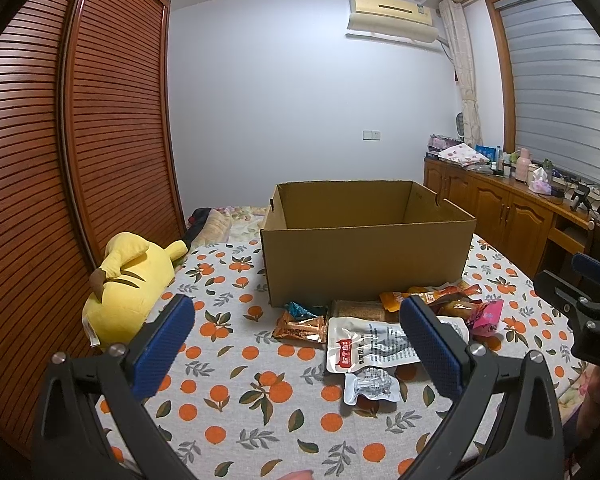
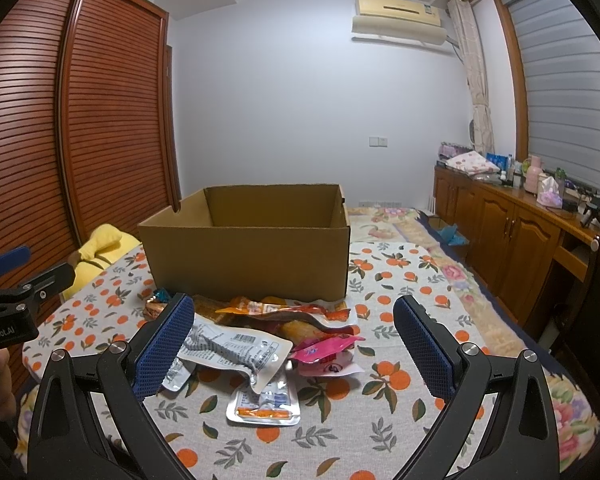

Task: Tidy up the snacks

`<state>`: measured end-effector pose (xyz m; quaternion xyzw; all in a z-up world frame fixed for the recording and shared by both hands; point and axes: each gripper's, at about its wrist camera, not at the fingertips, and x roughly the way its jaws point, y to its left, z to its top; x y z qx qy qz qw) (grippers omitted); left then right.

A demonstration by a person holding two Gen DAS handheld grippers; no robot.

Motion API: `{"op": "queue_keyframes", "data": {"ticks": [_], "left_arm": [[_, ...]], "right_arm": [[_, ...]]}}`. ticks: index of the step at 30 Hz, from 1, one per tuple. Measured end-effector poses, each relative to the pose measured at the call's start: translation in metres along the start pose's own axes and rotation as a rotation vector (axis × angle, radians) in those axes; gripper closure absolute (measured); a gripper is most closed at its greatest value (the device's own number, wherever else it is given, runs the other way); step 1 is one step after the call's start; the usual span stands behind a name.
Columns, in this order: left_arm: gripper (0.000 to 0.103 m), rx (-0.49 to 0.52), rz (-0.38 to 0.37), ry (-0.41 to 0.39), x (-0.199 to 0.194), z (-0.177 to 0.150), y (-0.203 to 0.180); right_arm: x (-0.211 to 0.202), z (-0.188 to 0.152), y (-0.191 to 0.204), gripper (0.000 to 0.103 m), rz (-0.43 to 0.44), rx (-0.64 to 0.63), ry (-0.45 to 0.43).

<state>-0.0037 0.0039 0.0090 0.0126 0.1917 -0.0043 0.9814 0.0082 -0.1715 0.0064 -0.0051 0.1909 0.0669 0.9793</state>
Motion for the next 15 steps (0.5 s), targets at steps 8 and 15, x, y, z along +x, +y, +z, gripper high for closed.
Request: {"op": "queue_keyframes", "data": {"ticks": [8, 15], "left_arm": [[0.0, 0.005, -0.007, 0.034, 0.01, -0.01, -0.003], [0.0, 0.005, -0.046, 0.084, 0.027, -0.021, -0.003]], "right_arm": [[0.004, -0.005, -0.001, 0.001, 0.001, -0.012, 0.017], [0.015, -0.007, -0.007, 0.001, 0.008, -0.047, 0.048]]}}
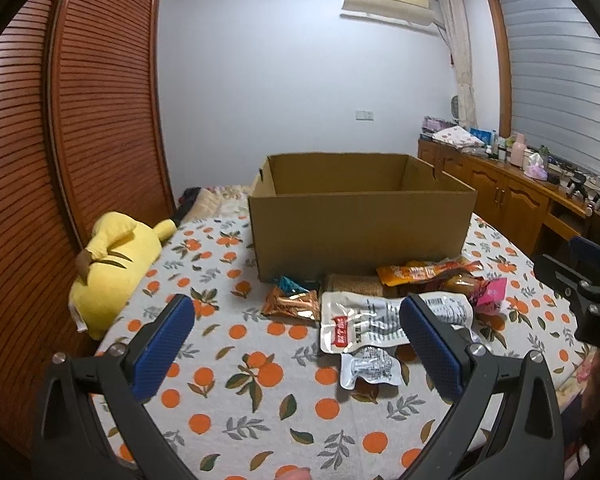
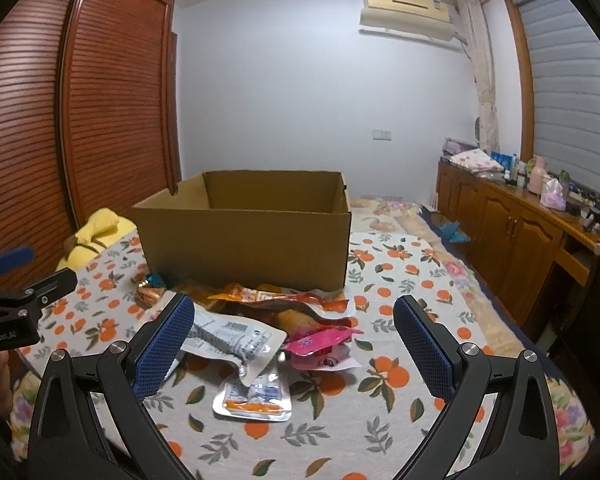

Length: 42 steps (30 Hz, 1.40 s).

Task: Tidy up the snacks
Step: 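Close the right gripper on the pink sausage while the left lowers to the silver pack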

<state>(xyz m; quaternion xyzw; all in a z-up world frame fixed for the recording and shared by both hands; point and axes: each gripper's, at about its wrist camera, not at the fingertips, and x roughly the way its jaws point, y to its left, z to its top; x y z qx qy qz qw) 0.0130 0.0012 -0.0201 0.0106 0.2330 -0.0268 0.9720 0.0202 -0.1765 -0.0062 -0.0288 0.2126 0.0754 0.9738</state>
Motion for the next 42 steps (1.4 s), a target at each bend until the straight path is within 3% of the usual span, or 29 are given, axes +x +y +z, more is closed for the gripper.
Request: {"op": "queue_keyframes", "data": {"ticks": [8, 18, 33, 38, 42], "left_arm": [[0.0, 0.009, -0.049, 0.044, 0.017, -0.009, -0.005], [0.002, 0.052, -0.12, 0.152, 0.043, -0.02, -0.018], [0.008, 0.083, -0.168, 0.25, 0.072, -0.031, -0.026], [0.01, 0.084, -0.181, 0.268, 0.076, -0.032, -0.026], [0.019, 0.069, -0.21, 0.298, 0.082, -0.033, -0.025]], "right_arm": [[0.019, 0.002, -0.028, 0.001, 0.034, -0.016, 0.054], [0.047, -0.008, -0.043, 0.006, 0.125, -0.021, 0.168], [0.12, -0.006, -0.039, 0.063, 0.285, -0.055, 0.394], [0.137, -0.001, -0.028, 0.063, 0.294, -0.121, 0.468], [0.152, -0.001, -0.023, 0.056, 0.292, -0.14, 0.523]]}}
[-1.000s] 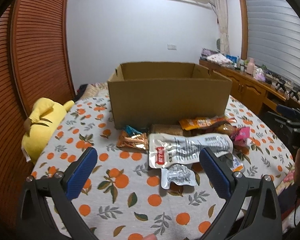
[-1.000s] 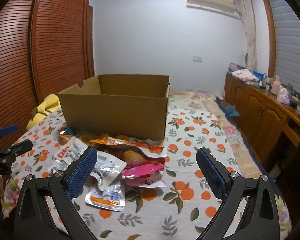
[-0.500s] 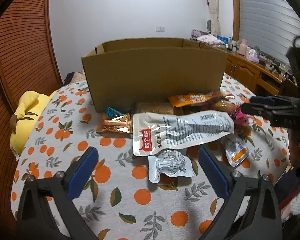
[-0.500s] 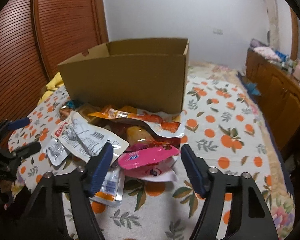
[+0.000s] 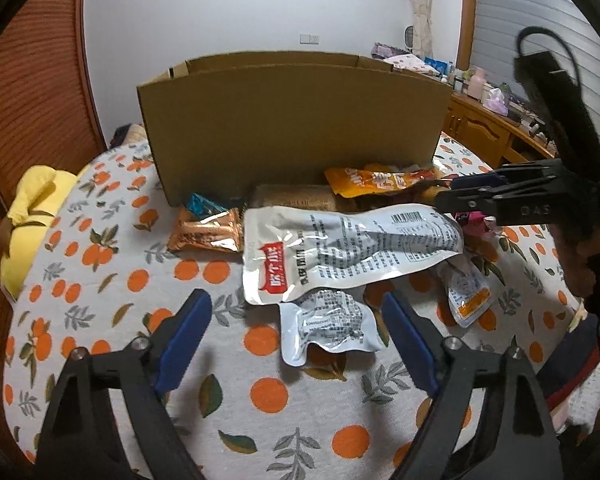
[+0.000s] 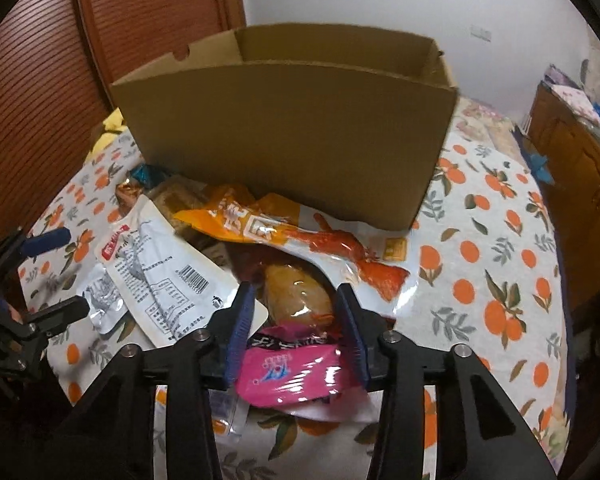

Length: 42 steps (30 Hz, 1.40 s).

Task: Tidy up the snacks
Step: 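Close the right gripper on the pink sausage while the left lowers to the silver pack, then close the left gripper on the silver vacuum pack and lift it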

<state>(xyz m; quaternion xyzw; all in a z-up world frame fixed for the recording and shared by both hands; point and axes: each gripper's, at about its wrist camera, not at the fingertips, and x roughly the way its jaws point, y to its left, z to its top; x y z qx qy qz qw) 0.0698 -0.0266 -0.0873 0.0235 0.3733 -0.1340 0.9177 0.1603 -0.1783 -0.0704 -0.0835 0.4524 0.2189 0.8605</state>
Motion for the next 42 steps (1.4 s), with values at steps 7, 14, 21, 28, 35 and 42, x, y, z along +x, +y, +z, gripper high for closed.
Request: {"op": "queue_keyframes", "data": {"ticks": [7, 14, 21, 28, 35, 42], "left_arm": [[0.028, 0.011, -0.031, 0.04, 0.009, 0.002, -0.002], [0.028, 0.03, -0.014, 0.08, 0.021, -0.002, -0.005], [0.028, 0.049, -0.019, 0.107, 0.03, -0.004, -0.009], [0.04, 0.088, -0.026, 0.107, 0.031, -0.004, -0.014], [0.052, 0.089, -0.04, 0.117, 0.016, -0.013, 0.005], [0.052, 0.074, -0.054, 0.11, 0.001, -0.026, 0.016]], "right_arm": [[0.016, 0.002, -0.002, 0.055, -0.005, -0.008, 0.049], [0.005, -0.005, -0.001, 0.065, -0.012, -0.033, 0.036], [-0.013, -0.012, -0.004, 0.065, -0.003, -0.007, -0.005], [-0.036, -0.014, 0.004, 0.065, -0.009, -0.02, -0.056], [-0.048, -0.019, 0.01, 0.065, 0.003, -0.033, -0.076], [-0.053, -0.026, 0.017, 0.065, 0.012, -0.03, -0.097]]}}
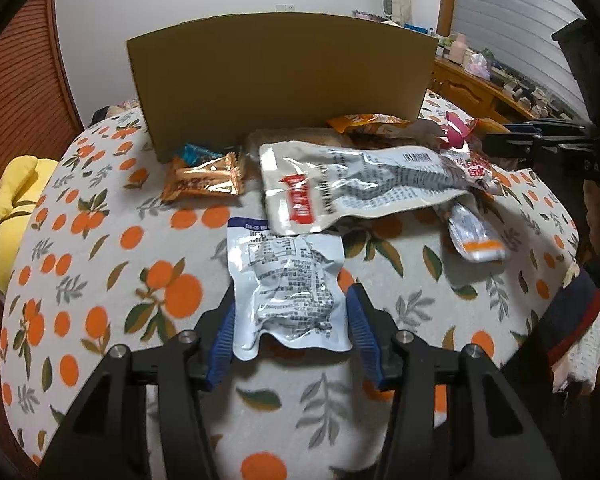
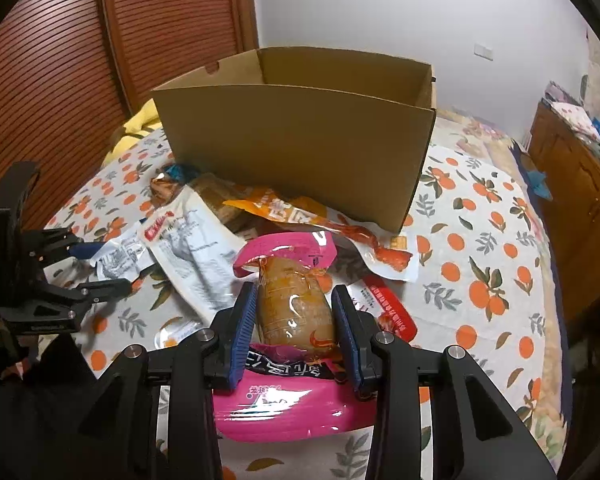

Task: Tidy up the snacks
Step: 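Close the left gripper on the silver vacuum pack and lift it, then carry both packs over the box and open both grippers to drop them inside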

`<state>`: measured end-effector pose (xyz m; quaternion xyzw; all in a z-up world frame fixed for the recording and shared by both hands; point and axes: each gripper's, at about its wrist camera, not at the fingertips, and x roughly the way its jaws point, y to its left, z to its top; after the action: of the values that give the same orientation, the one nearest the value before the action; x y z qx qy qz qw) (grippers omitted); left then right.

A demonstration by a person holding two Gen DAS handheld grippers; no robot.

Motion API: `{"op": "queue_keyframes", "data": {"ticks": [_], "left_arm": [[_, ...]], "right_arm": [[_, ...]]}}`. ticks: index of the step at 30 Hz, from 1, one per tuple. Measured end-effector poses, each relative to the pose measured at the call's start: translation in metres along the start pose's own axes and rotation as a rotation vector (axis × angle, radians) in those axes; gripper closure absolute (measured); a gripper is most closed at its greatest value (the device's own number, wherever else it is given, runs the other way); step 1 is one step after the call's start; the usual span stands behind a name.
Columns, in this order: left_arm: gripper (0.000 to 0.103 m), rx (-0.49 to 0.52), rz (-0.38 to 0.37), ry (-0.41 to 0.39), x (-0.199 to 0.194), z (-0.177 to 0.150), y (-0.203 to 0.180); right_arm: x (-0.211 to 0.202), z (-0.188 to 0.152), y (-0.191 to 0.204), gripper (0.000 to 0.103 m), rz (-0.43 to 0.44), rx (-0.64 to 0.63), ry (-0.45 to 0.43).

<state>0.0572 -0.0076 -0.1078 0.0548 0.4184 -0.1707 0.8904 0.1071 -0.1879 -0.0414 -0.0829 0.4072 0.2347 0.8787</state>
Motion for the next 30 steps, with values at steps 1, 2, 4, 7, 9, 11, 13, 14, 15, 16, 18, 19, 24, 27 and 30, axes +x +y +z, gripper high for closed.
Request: {"op": "queue_keyframes", "data": {"ticks": [1, 2, 4, 7, 9, 11, 13, 14, 15, 16, 18, 19, 24, 27, 30], "left_arm": [[0.052, -0.004, 0.0, -0.002, -0.002, -0.002, 0.002], [0.052, -0.005, -0.001, -0.005, -0.005, -0.005, 0.003], [0.052, 0.0, 0.001, -0.005, -0.009, -0.011, 0.004], [0.052, -0.011, 0.009, -0.014, -0.017, -0.017, 0.012], [0.052, -0.02, 0.008, -0.025, -0.021, -0.019, 0.016], [0.052, -0.032, 0.017, -0.039, -0.025, -0.018, 0.022], [0.052, -0.042, 0.025, -0.05, -0.027, -0.016, 0.026], [0.052, -0.047, 0.027, -0.057, -0.029, -0.015, 0.03], [0.052, -0.051, 0.026, -0.066, -0.032, -0.013, 0.032], [0.052, -0.054, 0.025, -0.072, -0.034, -0.012, 0.032], [0.052, -0.056, 0.024, -0.089, -0.04, -0.009, 0.034], [0.052, -0.054, 0.024, -0.095, -0.043, -0.007, 0.034], [0.052, -0.038, 0.018, -0.134, -0.055, 0.008, 0.03], [0.052, -0.027, 0.012, -0.158, -0.06, 0.02, 0.026], [0.052, -0.016, 0.009, -0.179, -0.063, 0.031, 0.023]], "right_arm": [[-0.001, -0.001, 0.0, 0.065, 0.001, 0.004, -0.005], [-0.002, -0.002, 0.001, 0.065, 0.002, 0.007, -0.009], [-0.004, -0.004, 0.002, 0.065, 0.009, 0.016, -0.014], [-0.005, -0.007, 0.004, 0.065, 0.012, 0.024, -0.02], [-0.006, -0.008, 0.004, 0.065, 0.015, 0.027, -0.022], [-0.005, -0.008, 0.006, 0.065, 0.017, 0.028, -0.023], [-0.005, -0.008, 0.008, 0.065, 0.018, 0.029, -0.024], [-0.005, -0.008, 0.009, 0.065, 0.019, 0.029, -0.025], [-0.005, -0.007, 0.01, 0.065, 0.021, 0.028, -0.026], [-0.006, -0.007, 0.011, 0.065, 0.022, 0.027, -0.03], [-0.009, -0.006, 0.012, 0.065, 0.024, 0.027, -0.038], [-0.011, -0.004, 0.013, 0.065, 0.025, 0.026, -0.044], [-0.019, 0.004, 0.014, 0.065, 0.021, 0.02, -0.071], [-0.022, 0.009, 0.015, 0.065, 0.018, 0.018, -0.086], [-0.025, 0.014, 0.014, 0.065, 0.014, 0.017, -0.099]]}}
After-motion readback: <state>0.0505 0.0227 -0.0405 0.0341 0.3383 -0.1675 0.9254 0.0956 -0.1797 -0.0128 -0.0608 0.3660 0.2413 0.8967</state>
